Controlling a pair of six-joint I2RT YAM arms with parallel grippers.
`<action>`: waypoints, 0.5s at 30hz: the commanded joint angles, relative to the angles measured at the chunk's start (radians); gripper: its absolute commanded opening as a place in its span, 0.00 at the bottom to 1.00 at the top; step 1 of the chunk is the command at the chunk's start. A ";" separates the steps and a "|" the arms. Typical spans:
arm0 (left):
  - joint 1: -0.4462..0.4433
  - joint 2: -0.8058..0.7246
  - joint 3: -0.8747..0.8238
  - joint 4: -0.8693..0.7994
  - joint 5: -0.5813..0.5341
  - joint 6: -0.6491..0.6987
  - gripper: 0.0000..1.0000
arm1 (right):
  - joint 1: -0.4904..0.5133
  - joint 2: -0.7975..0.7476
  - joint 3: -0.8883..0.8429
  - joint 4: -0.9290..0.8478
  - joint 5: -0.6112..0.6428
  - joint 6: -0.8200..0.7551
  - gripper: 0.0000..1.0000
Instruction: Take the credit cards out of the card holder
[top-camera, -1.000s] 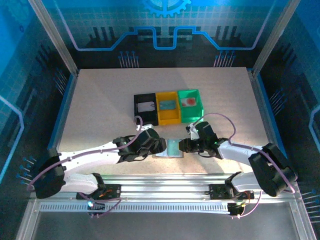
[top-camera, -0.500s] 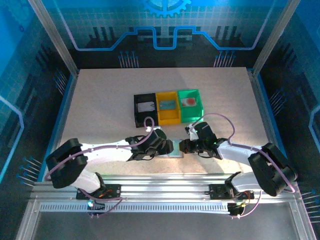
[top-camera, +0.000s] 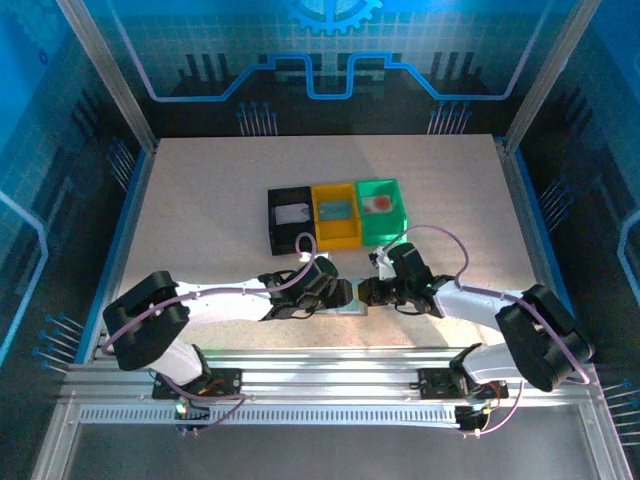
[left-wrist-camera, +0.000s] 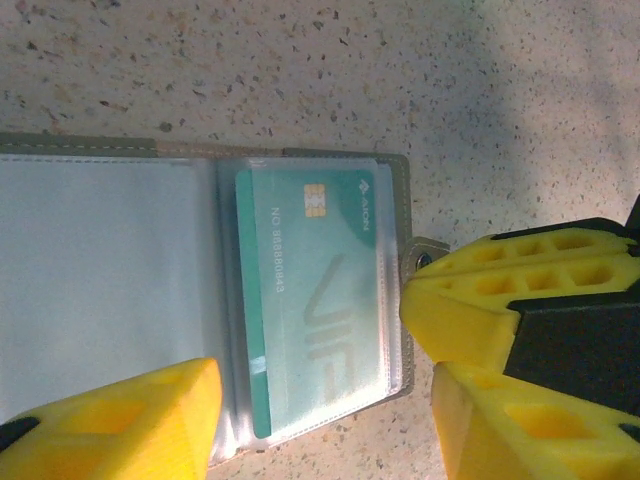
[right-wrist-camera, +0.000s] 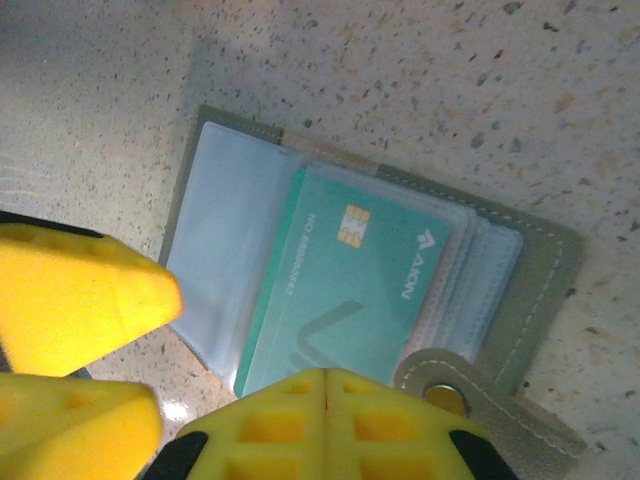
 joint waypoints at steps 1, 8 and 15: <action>0.006 0.022 0.018 0.036 0.016 0.021 0.57 | 0.018 0.012 0.024 0.003 -0.002 -0.016 0.00; 0.006 0.038 0.015 0.051 0.012 0.020 0.53 | 0.023 0.018 0.034 -0.025 0.030 -0.018 0.00; 0.005 0.048 0.004 0.062 0.005 0.017 0.50 | 0.022 0.030 0.044 -0.052 0.052 -0.021 0.00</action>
